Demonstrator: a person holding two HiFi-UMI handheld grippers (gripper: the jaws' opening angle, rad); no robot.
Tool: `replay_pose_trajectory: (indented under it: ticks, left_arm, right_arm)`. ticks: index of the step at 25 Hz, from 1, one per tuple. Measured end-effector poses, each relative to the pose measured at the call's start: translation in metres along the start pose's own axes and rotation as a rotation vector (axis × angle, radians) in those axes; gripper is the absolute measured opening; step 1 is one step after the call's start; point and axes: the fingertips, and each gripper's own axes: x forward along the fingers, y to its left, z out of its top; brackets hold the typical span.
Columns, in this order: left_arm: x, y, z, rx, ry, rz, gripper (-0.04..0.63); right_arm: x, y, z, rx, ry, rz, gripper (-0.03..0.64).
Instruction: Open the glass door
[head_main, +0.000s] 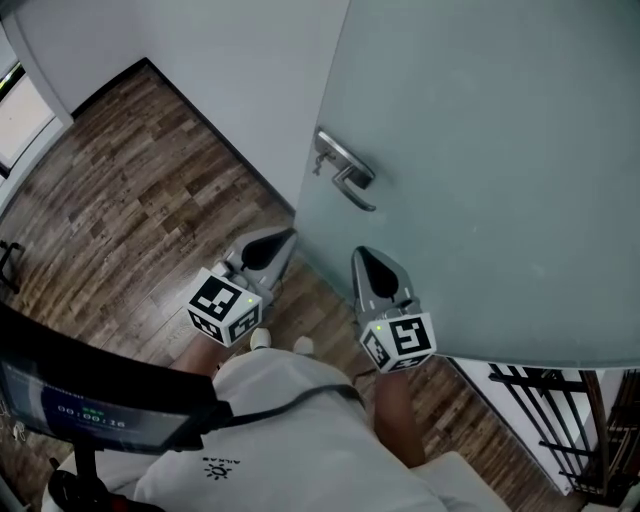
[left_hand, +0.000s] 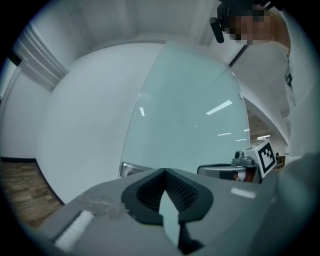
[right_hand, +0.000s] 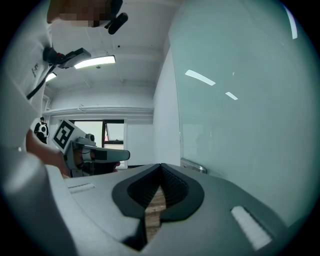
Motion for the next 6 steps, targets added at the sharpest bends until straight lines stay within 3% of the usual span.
replay_pose_trajectory:
  ticks: [6]
  left_arm:
    - [-0.013,0.002,0.006,-0.015,-0.02,-0.015,0.005]
  right_arm:
    - [-0.006,0.015,0.003,-0.016,0.028,-0.028,0.008]
